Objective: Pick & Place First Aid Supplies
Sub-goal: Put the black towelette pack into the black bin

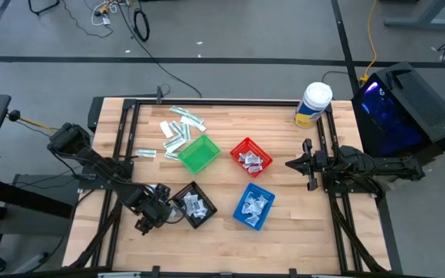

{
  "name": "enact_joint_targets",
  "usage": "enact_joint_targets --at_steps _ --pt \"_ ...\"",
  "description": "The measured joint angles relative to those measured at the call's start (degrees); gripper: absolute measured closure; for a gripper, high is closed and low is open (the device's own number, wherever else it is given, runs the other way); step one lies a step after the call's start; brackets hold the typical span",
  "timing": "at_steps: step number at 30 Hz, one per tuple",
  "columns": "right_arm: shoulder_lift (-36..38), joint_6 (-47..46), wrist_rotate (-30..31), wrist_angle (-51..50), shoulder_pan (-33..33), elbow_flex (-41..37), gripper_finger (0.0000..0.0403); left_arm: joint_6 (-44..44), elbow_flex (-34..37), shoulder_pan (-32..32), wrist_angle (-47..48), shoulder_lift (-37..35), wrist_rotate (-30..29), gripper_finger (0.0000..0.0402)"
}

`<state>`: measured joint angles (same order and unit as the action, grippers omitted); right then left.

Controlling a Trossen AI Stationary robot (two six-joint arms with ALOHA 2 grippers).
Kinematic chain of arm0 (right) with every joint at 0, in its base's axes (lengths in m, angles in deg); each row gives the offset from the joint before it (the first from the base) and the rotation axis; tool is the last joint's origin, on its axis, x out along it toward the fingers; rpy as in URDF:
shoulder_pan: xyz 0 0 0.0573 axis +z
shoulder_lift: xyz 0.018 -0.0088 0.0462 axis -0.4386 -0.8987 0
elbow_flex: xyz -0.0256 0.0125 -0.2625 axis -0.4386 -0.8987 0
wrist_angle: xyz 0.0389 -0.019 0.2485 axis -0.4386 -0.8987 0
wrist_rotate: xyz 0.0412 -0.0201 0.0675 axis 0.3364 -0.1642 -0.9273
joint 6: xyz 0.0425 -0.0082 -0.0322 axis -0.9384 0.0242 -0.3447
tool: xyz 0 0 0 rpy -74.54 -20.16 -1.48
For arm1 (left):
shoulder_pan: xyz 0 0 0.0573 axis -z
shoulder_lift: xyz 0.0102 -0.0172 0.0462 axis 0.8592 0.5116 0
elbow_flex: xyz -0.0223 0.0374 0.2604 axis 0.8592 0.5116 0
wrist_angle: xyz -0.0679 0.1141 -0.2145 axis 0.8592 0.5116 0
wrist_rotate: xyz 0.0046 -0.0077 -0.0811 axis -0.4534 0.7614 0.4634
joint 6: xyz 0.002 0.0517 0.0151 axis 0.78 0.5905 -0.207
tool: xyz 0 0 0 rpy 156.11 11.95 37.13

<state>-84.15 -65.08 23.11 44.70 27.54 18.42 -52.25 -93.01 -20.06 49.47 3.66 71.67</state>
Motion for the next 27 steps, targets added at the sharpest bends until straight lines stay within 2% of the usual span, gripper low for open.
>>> enact_joint_targets --at_steps 5,21,27 --pt "0.0 0.02 0.0 0.02 0.0 0.0 0.039 -0.02 0.01 0.06 -0.08 0.07 0.07 0.0021" --pt "0.0 0.0 0.0 0.02 0.0 0.02 0.039 -1.51 0.08 0.64 -0.31 0.11 1.16 0.0117" --pt "0.0 0.01 0.0 0.0 0.0 0.02 0.039 -1.51 0.12 1.53 -0.23 0.11 1.01 0.0137"
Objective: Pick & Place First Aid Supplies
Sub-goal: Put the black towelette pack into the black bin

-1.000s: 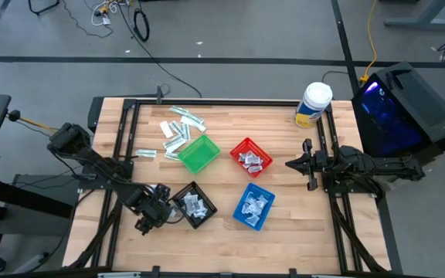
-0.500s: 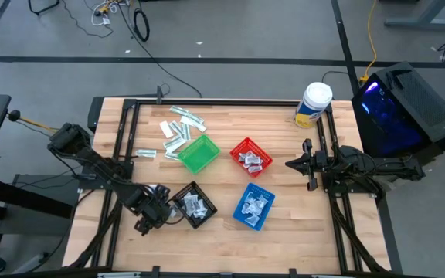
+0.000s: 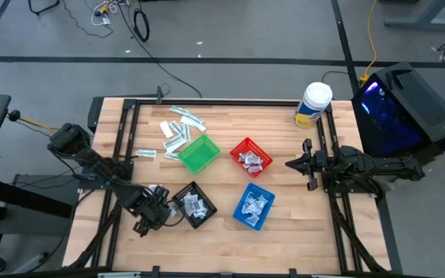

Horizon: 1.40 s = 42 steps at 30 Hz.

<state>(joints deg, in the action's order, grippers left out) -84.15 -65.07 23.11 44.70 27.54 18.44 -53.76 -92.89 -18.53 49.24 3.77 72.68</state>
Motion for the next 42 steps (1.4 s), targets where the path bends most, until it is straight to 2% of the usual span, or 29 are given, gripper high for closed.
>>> enact_joint_targets --at_steps 11,20,42 --pt "0.0 -0.01 -0.01 0.01 0.01 0.0 0.039 0.0 0.0 0.06 -0.3 0.01 0.02 0.014" --pt "0.0 -0.01 0.0 0.01 0.0 -0.01 0.039 0.0 0.02 0.08 -0.28 0.02 0.16 0.0169" --pt "0.0 0.0 -0.02 0.01 0.01 0.0 0.039 0.0 -5.53 4.44 2.36 0.13 1.53 0.0166"
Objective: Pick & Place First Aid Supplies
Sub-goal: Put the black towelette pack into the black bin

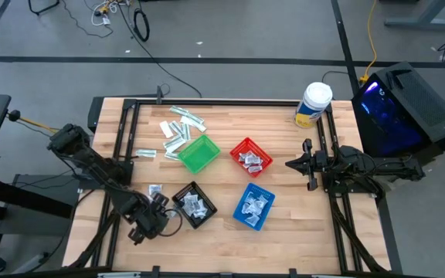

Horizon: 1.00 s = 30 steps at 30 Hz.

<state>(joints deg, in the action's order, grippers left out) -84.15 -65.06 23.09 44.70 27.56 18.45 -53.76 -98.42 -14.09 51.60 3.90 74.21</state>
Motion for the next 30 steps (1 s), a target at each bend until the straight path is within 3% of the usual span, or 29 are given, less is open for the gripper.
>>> enact_joint_targets --at_steps 14,30 --pt "0.0 0.0 0.02 -0.01 -0.01 0.0 0.039 3.69 -11.4 -0.92 7.51 -0.09 -1.0 0.0165" --pt "0.0 0.0 0.01 0.01 -0.01 -0.01 0.039 14.46 -17.26 -12.16 9.49 -0.17 -4.69 0.0165"
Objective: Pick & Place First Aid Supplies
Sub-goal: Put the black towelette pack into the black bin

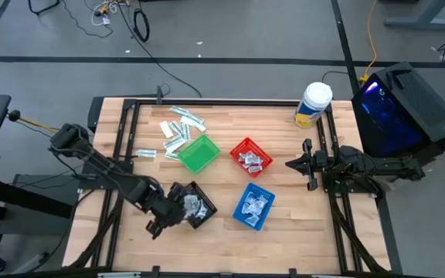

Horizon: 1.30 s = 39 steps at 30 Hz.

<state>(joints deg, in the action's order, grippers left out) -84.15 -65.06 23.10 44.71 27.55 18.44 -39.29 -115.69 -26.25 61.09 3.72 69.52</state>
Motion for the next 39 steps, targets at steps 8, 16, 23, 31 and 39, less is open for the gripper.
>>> enact_joint_targets --at_steps 8,16,23,31,39 --pt "0.0 -0.01 0.0 -0.01 -0.01 0.01 0.039 5.6 0.0 -5.21 -0.45 0.0 -3.2 0.0165" --pt "0.0 -0.02 0.01 -0.01 0.0 0.01 0.039 5.64 0.0 -7.82 -2.53 0.08 -3.31 0.0165" --pt "0.0 0.0 0.01 -0.01 -0.01 0.01 0.039 5.7 0.02 -7.85 -2.94 3.01 -3.31 0.0165" --pt "0.0 0.0 0.01 0.0 0.0 -0.01 0.039 5.67 0.02 -7.85 -4.35 6.99 -3.31 0.0165" --pt "0.0 0.0 -0.01 -0.01 -0.01 0.01 0.039 5.55 0.02 -8.8 -5.07 8.15 -3.31 0.0165"
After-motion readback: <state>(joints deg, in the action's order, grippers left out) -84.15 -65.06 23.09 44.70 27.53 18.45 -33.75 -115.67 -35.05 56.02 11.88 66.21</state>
